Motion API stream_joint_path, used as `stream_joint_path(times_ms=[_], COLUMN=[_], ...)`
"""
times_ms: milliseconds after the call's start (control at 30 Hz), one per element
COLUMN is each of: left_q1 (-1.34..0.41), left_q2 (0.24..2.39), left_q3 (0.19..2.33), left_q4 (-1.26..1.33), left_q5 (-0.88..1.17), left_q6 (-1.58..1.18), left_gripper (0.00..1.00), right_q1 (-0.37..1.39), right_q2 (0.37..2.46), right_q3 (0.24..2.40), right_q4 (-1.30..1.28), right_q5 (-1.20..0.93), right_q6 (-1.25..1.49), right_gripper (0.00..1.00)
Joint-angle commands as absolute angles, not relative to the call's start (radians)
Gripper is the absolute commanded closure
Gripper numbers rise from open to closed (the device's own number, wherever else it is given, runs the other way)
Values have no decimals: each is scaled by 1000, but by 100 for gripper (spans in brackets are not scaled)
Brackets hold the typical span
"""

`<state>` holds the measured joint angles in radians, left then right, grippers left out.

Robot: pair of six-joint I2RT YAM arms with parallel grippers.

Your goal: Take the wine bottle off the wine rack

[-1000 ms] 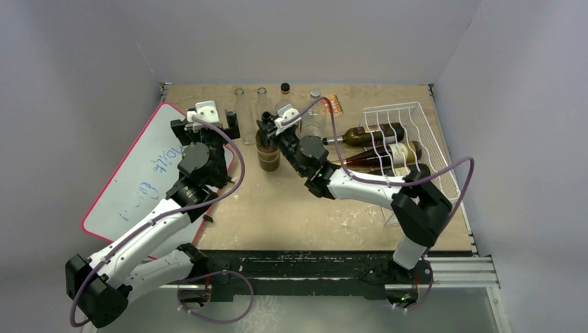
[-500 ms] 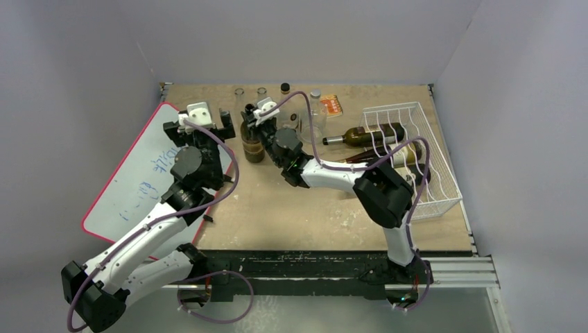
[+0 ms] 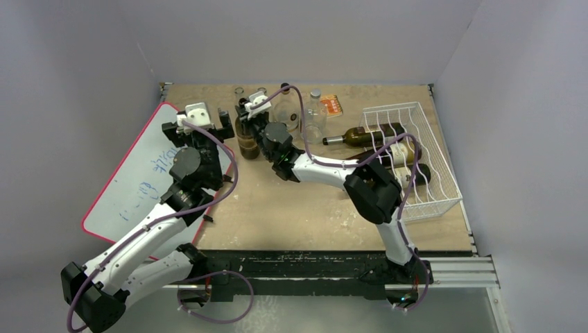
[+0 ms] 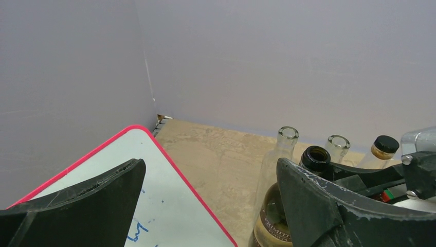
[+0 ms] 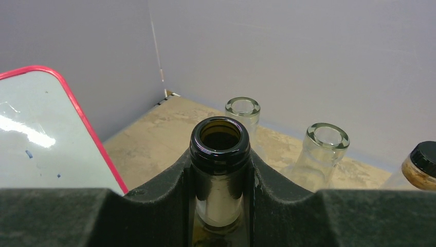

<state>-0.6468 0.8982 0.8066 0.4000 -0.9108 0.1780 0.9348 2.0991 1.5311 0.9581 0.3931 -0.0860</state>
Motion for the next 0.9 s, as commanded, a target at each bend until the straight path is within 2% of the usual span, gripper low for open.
stream_joint_path(times_ms=[0, 100, 333, 533, 867], left_q1=[-637, -637, -635, -632, -614], left_q2=[880, 882, 882, 878, 840], left_q3=[810, 810, 812, 819, 824], left_q4=[441, 441, 436, 427, 420], left_q5=[-915, -913, -908, -903, -905], left_q6=[192, 188, 184, 182, 181], left_gripper=[1, 1, 1, 1, 1], right_q1=[933, 935, 936, 940, 940], right_q2=[2082, 2083, 2098, 2072, 1866], right_q3=[1639, 1630, 1635, 1637, 1449], right_q4=[1061, 1060, 1033, 1011, 975], right_q5=[433, 435, 439, 428, 490], right_q6=[-78, -94, -114, -133, -148], right_gripper=[100, 89, 54, 37, 32])
